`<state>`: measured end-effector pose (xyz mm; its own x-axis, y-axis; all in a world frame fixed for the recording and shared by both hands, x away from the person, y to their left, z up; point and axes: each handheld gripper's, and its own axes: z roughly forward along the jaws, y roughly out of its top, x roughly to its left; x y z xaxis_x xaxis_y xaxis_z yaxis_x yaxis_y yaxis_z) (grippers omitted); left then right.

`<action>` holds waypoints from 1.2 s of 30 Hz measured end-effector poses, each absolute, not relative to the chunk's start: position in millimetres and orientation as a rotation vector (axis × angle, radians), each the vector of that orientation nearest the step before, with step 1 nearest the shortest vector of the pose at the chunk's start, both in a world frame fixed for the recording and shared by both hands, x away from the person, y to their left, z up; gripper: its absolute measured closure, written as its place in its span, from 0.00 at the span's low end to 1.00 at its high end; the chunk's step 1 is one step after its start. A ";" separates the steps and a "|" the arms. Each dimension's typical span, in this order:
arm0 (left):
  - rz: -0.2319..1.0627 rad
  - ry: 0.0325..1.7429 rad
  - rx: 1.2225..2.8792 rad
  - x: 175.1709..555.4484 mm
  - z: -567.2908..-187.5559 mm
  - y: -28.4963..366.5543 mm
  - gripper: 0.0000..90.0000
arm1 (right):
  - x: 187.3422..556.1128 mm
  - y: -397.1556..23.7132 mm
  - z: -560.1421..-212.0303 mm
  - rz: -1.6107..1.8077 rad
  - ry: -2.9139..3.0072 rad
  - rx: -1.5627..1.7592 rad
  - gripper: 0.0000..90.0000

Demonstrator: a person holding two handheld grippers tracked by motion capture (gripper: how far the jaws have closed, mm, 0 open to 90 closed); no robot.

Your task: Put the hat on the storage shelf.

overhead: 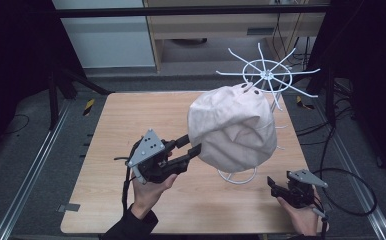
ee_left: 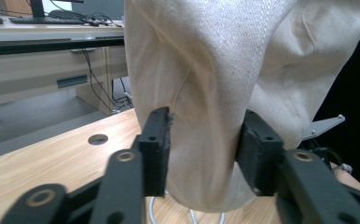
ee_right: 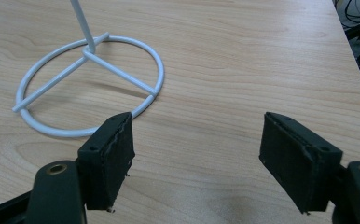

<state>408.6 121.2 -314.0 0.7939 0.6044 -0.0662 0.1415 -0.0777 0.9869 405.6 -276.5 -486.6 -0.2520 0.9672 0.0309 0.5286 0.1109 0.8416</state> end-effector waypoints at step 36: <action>0.591 0.990 1.763 408.8 -418.0 254.6 0.35 | 405.0 -276.5 -487.2 1.049 1.851 1.444 0.27</action>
